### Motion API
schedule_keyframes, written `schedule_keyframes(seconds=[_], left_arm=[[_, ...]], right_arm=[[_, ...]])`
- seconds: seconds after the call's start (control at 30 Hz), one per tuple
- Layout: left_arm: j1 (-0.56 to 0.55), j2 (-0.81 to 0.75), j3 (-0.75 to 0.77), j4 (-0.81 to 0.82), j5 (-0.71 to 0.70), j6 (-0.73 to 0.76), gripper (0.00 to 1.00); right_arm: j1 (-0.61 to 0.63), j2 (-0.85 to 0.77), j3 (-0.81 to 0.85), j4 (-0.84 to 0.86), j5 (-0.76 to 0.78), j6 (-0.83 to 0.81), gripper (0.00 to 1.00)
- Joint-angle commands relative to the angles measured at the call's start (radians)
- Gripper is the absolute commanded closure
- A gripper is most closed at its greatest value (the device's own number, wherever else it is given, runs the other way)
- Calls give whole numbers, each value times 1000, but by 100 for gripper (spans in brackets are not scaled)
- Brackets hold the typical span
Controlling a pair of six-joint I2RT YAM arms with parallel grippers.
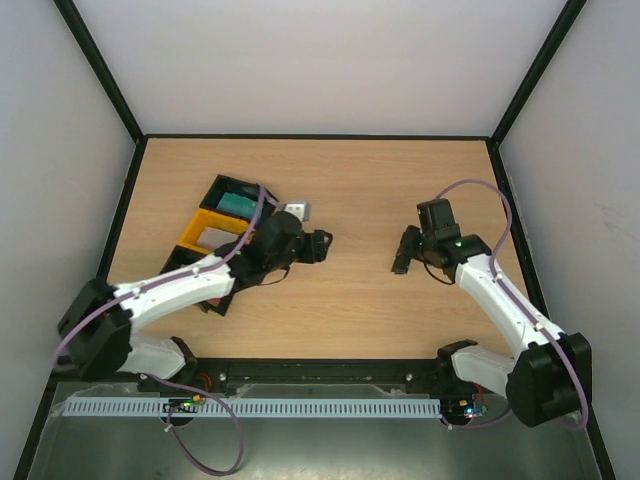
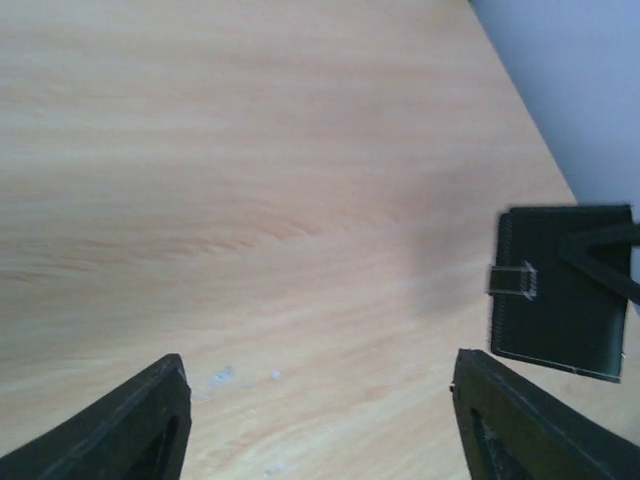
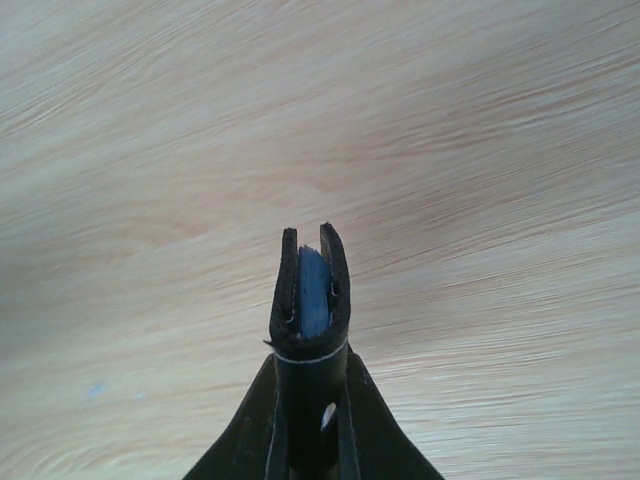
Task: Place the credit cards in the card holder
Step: Turn over the card slot in the card holder.
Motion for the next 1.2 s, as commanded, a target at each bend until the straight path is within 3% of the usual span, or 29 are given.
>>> schedule_keyframes(seconds=[0.0,0.1,0.27,0.47,0.63,0.73,0.83,1.0,1.17], left_arm=[[50,-148,-71,-80,-150,22,24],[85,-227,-98,-113,-154,24,23],[119,-314,-131,-121,-153,35,19],[143,-331,-142,-127,-133,48,14],[158,-326,-145,-131,-105,62,11],[170,-324,-152,-128,-71,58,5],[187,-317,-160,-116,-30,48,0],[219,-279,-160,-83,70,28,0],[220,-213,-174,11,232,-2,0]], right_arm=[[2,40,111,-234,353,-53,98],[41,104,123,-285,449,-37,98],[222,253,158,-330,581,87,98],[384,498,240,-259,523,169,96],[457,607,295,-80,235,192,65],[459,607,298,15,121,212,53],[457,578,305,30,121,206,47],[420,495,275,-45,252,166,46],[318,367,128,-73,383,162,47]])
